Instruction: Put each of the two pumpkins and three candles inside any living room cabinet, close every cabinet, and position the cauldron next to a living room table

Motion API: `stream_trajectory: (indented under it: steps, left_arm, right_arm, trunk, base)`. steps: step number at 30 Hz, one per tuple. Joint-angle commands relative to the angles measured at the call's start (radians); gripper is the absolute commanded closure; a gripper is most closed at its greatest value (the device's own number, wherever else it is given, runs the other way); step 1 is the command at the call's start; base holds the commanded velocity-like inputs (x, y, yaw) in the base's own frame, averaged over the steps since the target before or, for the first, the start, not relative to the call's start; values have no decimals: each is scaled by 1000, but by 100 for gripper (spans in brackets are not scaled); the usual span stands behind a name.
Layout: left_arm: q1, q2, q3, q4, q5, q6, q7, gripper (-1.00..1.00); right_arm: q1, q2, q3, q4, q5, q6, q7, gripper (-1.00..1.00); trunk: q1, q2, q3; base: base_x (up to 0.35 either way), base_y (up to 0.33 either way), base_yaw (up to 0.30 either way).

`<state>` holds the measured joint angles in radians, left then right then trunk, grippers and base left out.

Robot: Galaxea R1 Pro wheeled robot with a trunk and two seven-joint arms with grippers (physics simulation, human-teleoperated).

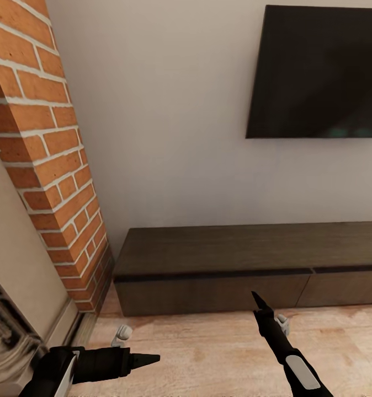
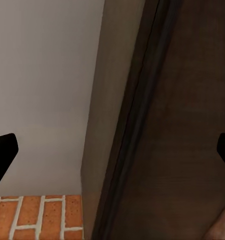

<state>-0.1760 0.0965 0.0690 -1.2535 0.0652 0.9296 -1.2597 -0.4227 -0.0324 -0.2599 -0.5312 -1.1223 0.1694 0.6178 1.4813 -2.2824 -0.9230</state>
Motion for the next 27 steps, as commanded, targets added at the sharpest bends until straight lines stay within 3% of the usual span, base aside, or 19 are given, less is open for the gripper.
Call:
stream_trajectory:
  steps: [1,27]
  left_arm:
    - [0,0,0,0,3,9,-1,-100]
    - [0,-1,0,2,-1,8,0,-100]
  right_arm:
    - [-1,0,-2,0,-11,10,3,-100]
    - [-1,-1,-2,0,-13,12,40,-100]
  trunk:
    - [4,-8,-4]
    - [103,-190,-86]
  base:
    - [0,0,0]
    - [0,0,0]
